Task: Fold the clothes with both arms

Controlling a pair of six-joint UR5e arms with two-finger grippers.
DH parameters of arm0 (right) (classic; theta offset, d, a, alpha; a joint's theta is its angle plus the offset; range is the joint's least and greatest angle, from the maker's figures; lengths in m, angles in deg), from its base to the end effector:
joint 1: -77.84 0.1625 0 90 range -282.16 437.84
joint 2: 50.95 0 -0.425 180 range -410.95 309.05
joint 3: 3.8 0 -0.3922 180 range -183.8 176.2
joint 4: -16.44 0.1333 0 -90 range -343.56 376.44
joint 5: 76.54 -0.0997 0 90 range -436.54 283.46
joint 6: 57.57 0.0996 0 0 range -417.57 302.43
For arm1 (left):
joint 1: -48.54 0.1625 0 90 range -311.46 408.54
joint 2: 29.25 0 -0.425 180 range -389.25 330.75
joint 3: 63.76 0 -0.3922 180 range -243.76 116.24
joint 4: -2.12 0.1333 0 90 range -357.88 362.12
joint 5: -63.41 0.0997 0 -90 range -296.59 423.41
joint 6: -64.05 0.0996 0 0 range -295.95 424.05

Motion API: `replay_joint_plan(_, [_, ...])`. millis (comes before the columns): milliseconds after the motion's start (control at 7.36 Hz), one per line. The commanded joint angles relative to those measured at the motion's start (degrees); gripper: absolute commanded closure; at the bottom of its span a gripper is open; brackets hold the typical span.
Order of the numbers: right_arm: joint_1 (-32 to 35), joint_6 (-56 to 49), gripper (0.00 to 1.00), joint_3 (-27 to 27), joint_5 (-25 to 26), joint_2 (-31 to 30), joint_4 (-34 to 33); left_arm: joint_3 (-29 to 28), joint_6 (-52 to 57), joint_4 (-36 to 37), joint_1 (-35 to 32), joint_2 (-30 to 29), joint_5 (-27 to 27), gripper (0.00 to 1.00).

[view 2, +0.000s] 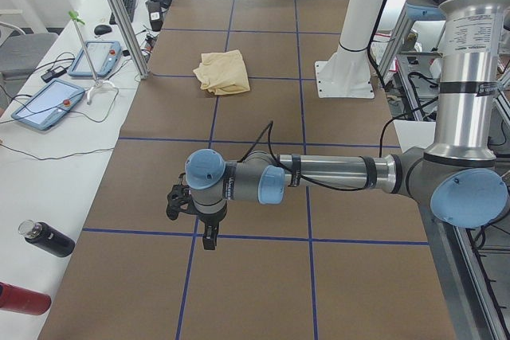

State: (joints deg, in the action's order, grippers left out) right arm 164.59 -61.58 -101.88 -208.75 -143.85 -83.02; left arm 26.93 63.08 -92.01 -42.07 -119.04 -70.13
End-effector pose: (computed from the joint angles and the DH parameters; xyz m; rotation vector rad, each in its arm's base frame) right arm 0.0400 -0.4660 0.6326 -0.0664 -0.7371 -0.0934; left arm -0.0700 -0.4951 0.6482 0.0742 0.7597 0.0043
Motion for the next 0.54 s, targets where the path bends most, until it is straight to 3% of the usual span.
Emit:
replay_joint_plan(0, [-0.2,0.2,0.0,0.0,-1.5,1.0,1.0,-0.1,0.0,0.0,0.0,0.0,0.0,0.0])
replay_joint_plan(407, [-0.1,5.2,0.0,1.5,-1.1,-0.1,8.7,0.0,0.0,0.0,0.0,-0.1,0.0,0.0])
